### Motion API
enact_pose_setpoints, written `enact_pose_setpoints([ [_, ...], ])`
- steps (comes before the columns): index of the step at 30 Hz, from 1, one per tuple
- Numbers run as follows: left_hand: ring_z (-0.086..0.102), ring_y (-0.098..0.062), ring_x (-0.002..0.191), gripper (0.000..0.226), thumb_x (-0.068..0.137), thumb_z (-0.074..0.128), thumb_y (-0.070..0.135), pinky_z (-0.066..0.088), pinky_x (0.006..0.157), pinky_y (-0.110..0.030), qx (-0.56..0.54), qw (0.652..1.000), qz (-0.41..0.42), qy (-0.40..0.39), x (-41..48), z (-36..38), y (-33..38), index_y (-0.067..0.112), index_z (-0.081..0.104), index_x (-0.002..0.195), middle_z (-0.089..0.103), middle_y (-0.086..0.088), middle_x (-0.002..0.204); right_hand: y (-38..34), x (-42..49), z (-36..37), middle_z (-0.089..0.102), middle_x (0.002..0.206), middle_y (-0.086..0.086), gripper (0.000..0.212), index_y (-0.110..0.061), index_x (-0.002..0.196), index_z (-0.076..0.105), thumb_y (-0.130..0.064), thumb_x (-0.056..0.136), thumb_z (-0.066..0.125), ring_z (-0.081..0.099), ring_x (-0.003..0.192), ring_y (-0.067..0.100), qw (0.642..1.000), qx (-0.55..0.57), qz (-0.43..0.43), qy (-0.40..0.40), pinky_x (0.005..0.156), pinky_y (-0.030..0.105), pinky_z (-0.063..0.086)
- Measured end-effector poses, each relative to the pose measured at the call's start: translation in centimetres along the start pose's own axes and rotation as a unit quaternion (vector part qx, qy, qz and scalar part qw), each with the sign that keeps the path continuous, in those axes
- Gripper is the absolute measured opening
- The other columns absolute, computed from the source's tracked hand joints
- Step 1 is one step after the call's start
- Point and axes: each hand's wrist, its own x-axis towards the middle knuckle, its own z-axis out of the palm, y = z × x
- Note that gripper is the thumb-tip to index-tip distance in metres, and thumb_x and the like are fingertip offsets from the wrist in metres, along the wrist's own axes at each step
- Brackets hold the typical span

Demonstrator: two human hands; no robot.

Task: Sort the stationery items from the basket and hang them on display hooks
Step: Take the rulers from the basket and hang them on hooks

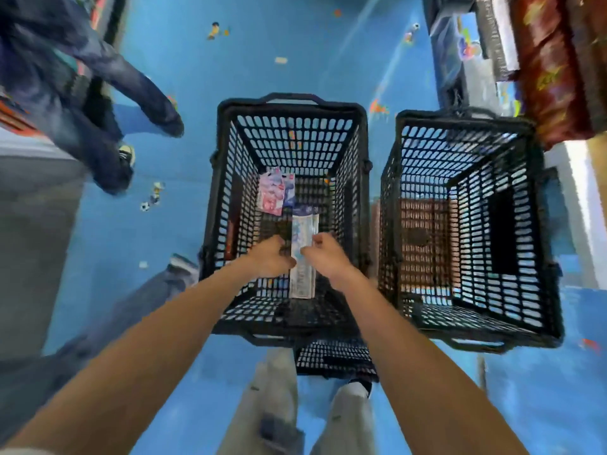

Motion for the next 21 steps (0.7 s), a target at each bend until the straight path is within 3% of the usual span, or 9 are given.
enact_pose_setpoints([
  [3, 0.062, -0.024, 0.1, 0.025, 0.093, 0.07, 0.018, 0.046, 0.077, -0.029, -0.049, 0.997, 0.002, -0.063, 4.9, 1.1, -1.6, 0.014, 0.056, 0.114, 0.062, -0.003, 0.103, 1.2, 4.6, 1.7, 0.06, 0.131, 0.005, 0.051, -0.011, 0.146, 0.044, -0.02, 0.098, 0.06, 0.061, 0.108, 0.021, 0.997, 0.036, 0.051, 0.047, 0.079, 0.033, 0.053],
  [5, 0.064, -0.016, 0.092, 0.023, 0.091, 0.067, 0.006, 0.048, 0.071, -0.019, -0.081, 0.995, 0.015, -0.062, 7.4, 2.3, -2.6, 0.02, 0.062, 0.11, 0.065, 0.006, 0.096, 2.5, 7.2, 2.6, 0.065, 0.13, 0.011, 0.044, -0.009, 0.138, 0.052, -0.018, 0.096, 0.061, 0.064, 0.11, 0.027, 0.993, 0.041, 0.07, 0.085, 0.09, 0.04, 0.057],
  [7, 0.062, -0.013, 0.097, 0.033, 0.09, 0.067, 0.003, 0.047, 0.073, -0.016, -0.105, 0.992, 0.017, -0.065, 9.3, 3.5, -3.4, 0.031, 0.059, 0.107, 0.063, 0.013, 0.096, 3.6, 9.0, 3.4, 0.061, 0.14, 0.012, 0.051, -0.01, 0.144, 0.049, -0.019, 0.096, 0.064, 0.062, 0.119, 0.03, 0.989, 0.052, 0.092, 0.103, 0.092, 0.037, 0.054],
  [10, 0.063, -0.02, 0.103, 0.036, 0.091, 0.066, 0.006, 0.054, 0.082, -0.028, -0.124, 0.99, -0.013, -0.066, 11.3, 5.1, -4.6, 0.03, 0.055, 0.116, 0.066, 0.006, 0.103, 5.0, 10.9, 4.4, 0.047, 0.155, 0.009, 0.075, -0.014, 0.16, 0.025, -0.019, 0.097, 0.064, 0.054, 0.132, 0.03, 0.986, 0.078, 0.112, 0.098, 0.091, 0.032, 0.048],
  [12, 0.064, -0.03, 0.117, 0.041, 0.091, 0.066, 0.002, 0.055, 0.099, -0.045, -0.144, 0.986, -0.022, -0.078, 12.3, 6.2, -5.2, 0.018, 0.061, 0.128, 0.069, -0.009, 0.123, 5.7, 11.8, 5.2, 0.042, 0.159, 0.009, 0.076, -0.015, 0.162, 0.021, -0.019, 0.098, 0.062, 0.05, 0.137, 0.031, 0.985, 0.077, 0.121, 0.1, 0.104, 0.037, 0.048],
  [15, 0.065, -0.032, 0.12, 0.042, 0.091, 0.068, 0.003, 0.054, 0.102, -0.053, -0.159, 0.984, -0.031, -0.072, 13.1, 7.0, -5.4, 0.007, 0.065, 0.133, 0.069, -0.015, 0.129, 6.0, 12.7, 6.2, 0.046, 0.156, 0.011, 0.068, -0.016, 0.159, 0.028, -0.016, 0.098, 0.059, 0.053, 0.134, 0.031, 0.982, 0.057, 0.13, 0.122, 0.107, 0.044, 0.049],
  [18, 0.067, -0.03, 0.116, 0.039, 0.09, 0.069, 0.006, 0.056, 0.099, -0.05, -0.187, 0.98, -0.053, -0.05, 13.3, 7.4, -5.6, 0.005, 0.065, 0.129, 0.07, -0.014, 0.125, 6.1, 13.1, 6.6, 0.048, 0.153, 0.012, 0.068, -0.015, 0.156, 0.033, -0.015, 0.095, 0.062, 0.054, 0.133, 0.032, 0.978, 0.057, 0.141, 0.141, 0.108, 0.045, 0.049],
  [21, 0.069, -0.03, 0.111, 0.034, 0.091, 0.07, 0.006, 0.058, 0.096, -0.049, -0.205, 0.975, -0.064, -0.056, 13.2, 7.7, -5.7, 0.004, 0.067, 0.125, 0.072, -0.014, 0.12, 6.4, 13.3, 6.8, 0.057, 0.141, 0.016, 0.055, -0.01, 0.144, 0.047, -0.013, 0.092, 0.063, 0.059, 0.126, 0.034, 0.976, 0.051, 0.151, 0.145, 0.104, 0.047, 0.051],
])
